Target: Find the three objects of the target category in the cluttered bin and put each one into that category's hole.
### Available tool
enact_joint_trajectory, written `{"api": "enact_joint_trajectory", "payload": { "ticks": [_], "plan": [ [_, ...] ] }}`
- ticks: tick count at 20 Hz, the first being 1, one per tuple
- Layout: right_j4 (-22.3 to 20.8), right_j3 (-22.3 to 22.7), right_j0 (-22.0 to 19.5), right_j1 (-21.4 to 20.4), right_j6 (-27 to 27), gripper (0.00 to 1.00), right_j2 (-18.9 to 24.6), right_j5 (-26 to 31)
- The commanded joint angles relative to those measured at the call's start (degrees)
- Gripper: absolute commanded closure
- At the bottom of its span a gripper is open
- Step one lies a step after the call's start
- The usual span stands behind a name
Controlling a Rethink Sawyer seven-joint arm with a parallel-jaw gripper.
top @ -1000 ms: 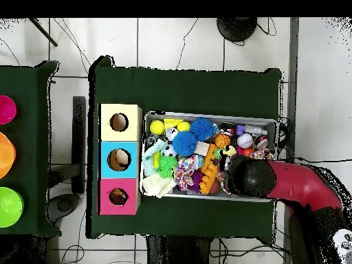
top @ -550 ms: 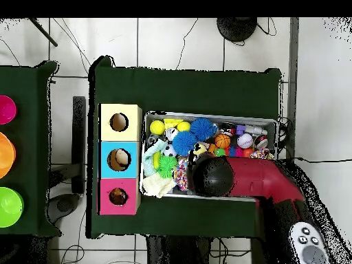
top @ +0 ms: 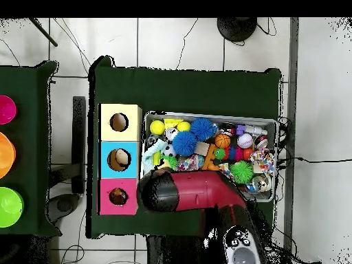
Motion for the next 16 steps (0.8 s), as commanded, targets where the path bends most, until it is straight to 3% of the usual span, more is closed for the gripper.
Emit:
{"api": "enact_joint_trajectory", "payload": {
  "ticks": [1,10,16],
  "plan": [
    [4.69,5.84,4.44,1.10,20.37,1.00,-5.31,-4.39],
    [11.11,5.48,14.97,0.32,26.40,1.00,-8.90,-2.44],
    [14.20,3.24,21.23,2.91,30.00,1.00,-11.27,-2.61]
  ]
}}
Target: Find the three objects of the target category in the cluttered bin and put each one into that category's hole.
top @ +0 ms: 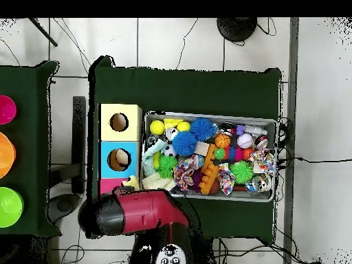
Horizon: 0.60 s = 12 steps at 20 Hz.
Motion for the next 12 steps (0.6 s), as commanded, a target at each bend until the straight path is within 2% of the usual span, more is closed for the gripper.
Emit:
{"api": "enact_joint_trajectory", "payload": {
  "ticks": [1,8,12],
  "plan": [
    [4.92,-0.62,3.79,3.26,18.20,1.00,-2.96,-0.52],
    [7.09,-2.28,6.95,6.60,18.39,1.00,-4.76,-2.41],
    [7.14,-1.81,6.81,9.90,17.43,1.00,-5.39,-6.87]
  ]
}}
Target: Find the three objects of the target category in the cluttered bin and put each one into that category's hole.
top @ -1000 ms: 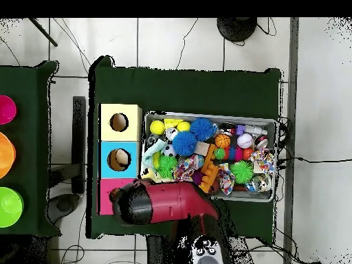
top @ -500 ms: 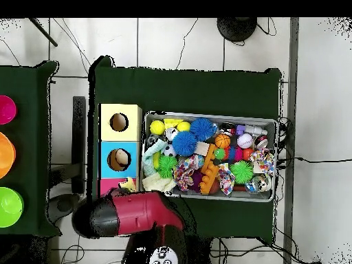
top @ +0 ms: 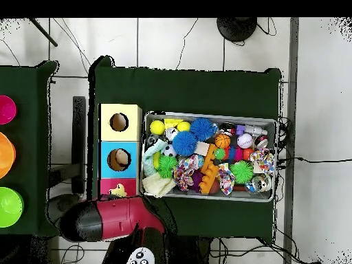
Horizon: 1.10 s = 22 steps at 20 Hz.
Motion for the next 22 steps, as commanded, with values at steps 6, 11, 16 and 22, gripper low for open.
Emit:
{"api": "enact_joint_trajectory", "payload": {
  "ticks": [6,11,16,22],
  "plan": [
    [3.41,-1.75,-0.60,9.72,13.48,1.00,-2.21,-10.22],
    [4.58,-3.00,0.87,12.83,13.97,1.00,-2.96,-12.45],
    [5.99,-3.41,2.73,14.16,14.34,1.00,-3.92,-13.00],
    [8.32,-3.96,5.53,14.31,14.93,1.00,-5.19,-11.64]
  ]
}}
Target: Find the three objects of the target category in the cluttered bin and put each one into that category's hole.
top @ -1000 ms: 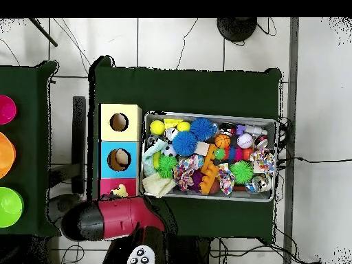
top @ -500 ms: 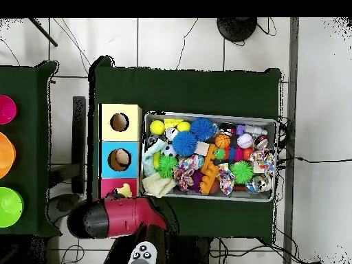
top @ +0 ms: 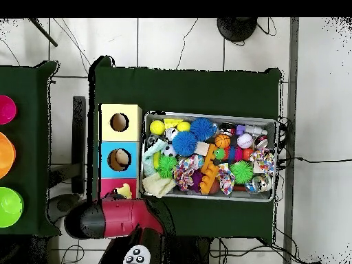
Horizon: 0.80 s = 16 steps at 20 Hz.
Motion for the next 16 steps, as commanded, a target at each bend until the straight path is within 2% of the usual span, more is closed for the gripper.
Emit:
{"api": "enact_joint_trajectory", "payload": {
  "ticks": [1,16],
  "plan": [
    [3.80,-3.22,1.73,9.15,15.01,1.00,0.44,-7.59],
    [9.34,-4.12,7.21,8.53,15.16,1.00,-1.96,-3.83]
  ]
}}
